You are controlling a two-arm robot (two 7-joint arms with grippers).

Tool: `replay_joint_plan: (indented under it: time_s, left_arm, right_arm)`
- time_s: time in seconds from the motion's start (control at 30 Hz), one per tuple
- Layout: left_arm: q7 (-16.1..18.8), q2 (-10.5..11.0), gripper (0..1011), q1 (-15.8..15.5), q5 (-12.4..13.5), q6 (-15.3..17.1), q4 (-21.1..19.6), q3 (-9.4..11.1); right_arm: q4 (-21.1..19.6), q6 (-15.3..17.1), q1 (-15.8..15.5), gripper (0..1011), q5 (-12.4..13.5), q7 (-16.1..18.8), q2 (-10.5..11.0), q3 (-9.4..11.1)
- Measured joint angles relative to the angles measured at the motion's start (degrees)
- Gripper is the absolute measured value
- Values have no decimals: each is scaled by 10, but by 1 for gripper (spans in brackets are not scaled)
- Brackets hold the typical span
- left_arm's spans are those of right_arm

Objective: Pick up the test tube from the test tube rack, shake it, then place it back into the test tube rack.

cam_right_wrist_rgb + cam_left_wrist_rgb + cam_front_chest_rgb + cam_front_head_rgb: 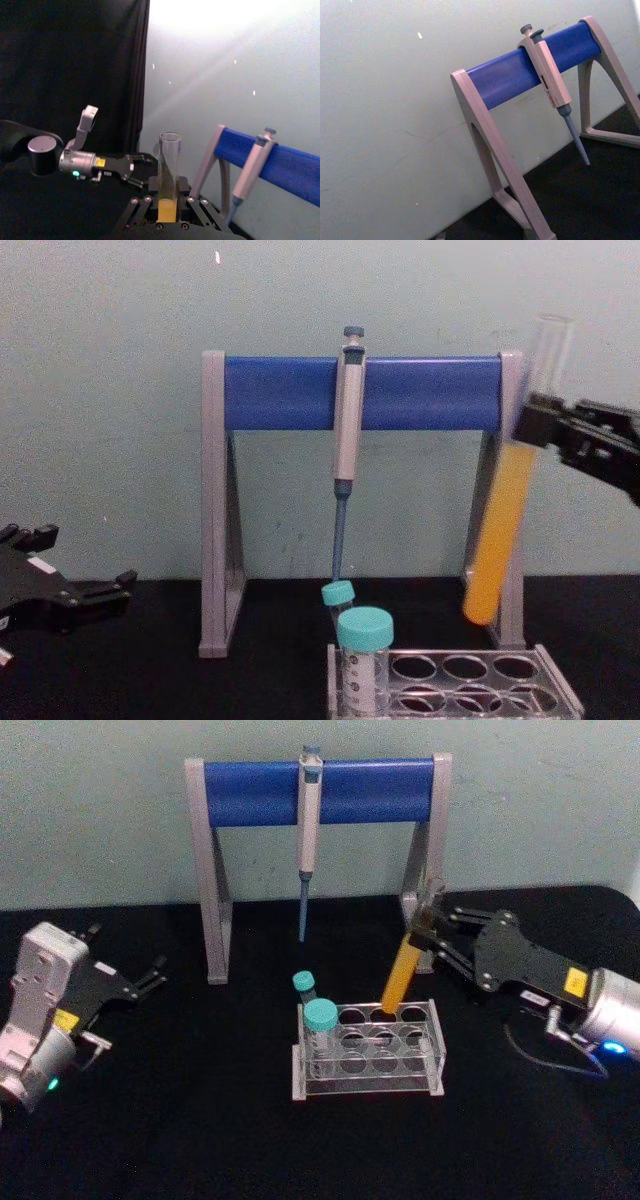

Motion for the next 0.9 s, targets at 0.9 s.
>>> replay_joint_plan:
  time_s: [0.9]
  left_arm:
    - [0, 0, 1001, 0, 0, 0, 0, 0]
  right_arm:
    - [58, 29, 51, 224, -87, -136, -46, 6]
